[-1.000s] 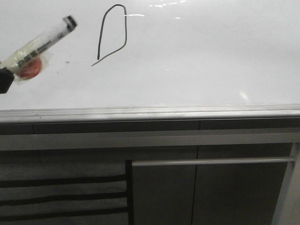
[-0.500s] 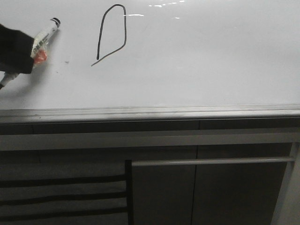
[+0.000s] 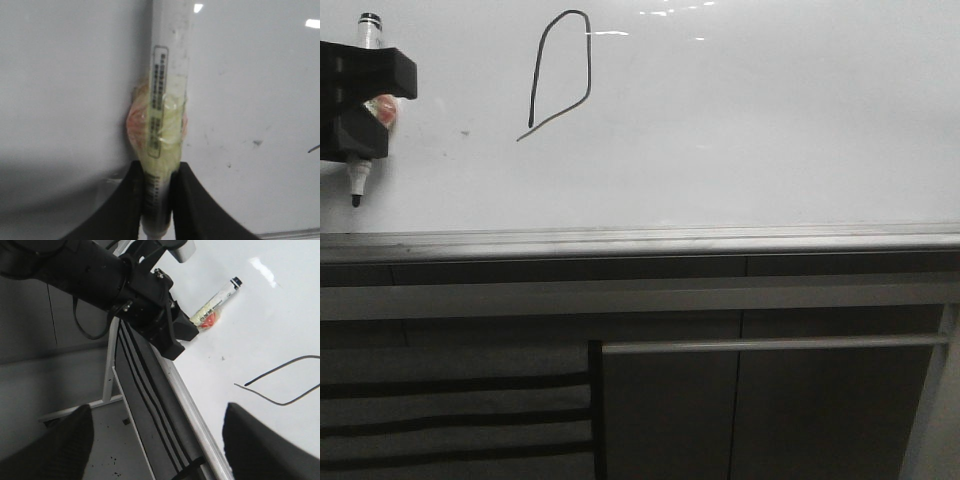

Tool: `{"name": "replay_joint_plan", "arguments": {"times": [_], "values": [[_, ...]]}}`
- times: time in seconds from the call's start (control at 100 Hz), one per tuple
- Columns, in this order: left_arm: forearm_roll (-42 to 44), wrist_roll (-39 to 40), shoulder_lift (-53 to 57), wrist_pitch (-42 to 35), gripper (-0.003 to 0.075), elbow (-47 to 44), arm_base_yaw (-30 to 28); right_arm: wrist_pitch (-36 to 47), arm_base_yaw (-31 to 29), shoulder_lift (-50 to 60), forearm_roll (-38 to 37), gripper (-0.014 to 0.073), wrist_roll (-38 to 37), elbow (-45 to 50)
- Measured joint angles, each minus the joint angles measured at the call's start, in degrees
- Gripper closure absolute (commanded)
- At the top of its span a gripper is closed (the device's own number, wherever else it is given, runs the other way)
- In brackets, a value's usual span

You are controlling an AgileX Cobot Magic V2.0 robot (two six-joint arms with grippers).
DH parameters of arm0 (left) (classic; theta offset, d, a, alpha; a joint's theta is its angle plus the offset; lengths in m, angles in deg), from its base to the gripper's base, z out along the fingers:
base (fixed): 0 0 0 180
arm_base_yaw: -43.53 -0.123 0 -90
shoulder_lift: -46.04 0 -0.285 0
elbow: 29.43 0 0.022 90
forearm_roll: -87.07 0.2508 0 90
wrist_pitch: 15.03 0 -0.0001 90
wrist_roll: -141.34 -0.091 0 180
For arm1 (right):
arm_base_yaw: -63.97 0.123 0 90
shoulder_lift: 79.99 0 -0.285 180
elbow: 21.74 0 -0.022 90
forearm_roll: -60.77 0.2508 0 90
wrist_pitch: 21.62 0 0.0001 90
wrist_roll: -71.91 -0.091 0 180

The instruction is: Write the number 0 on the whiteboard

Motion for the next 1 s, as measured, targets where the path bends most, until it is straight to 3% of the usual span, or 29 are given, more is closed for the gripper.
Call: {"name": "replay_joint_plan", "arguments": {"times": [0.54, 0.63, 0.83, 0.9, 1.0], "values": [[-0.2, 0.0, -3.1, 0.4, 0.0717, 2.5, 0.1, -0.3, 0.0, 0.0, 0.0, 0.0131, 0.0, 0.0], [-0.2, 0.0, -3.1, 0.4, 0.0618, 2.5, 0.1, -0.3, 0.0, 0.0, 0.0, 0.0131, 0.0, 0.0], [-0.1, 0.0, -3.4, 0.5, 0.0265, 2.7, 0.4, -1.0, 0.0, 0.0, 0.0, 0.0131, 0.0, 0.0], [-0.1, 0.0, -3.4, 1.2, 0.0219, 2.8, 0.5, -1.2, 0.0, 0.0, 0.0, 0.0131, 0.0, 0.0], [-0.1, 0.0, -3.4, 3.2, 0.0218, 2.8, 0.5, -1.2, 0.0, 0.0, 0.0, 0.0131, 0.0, 0.0]]}}
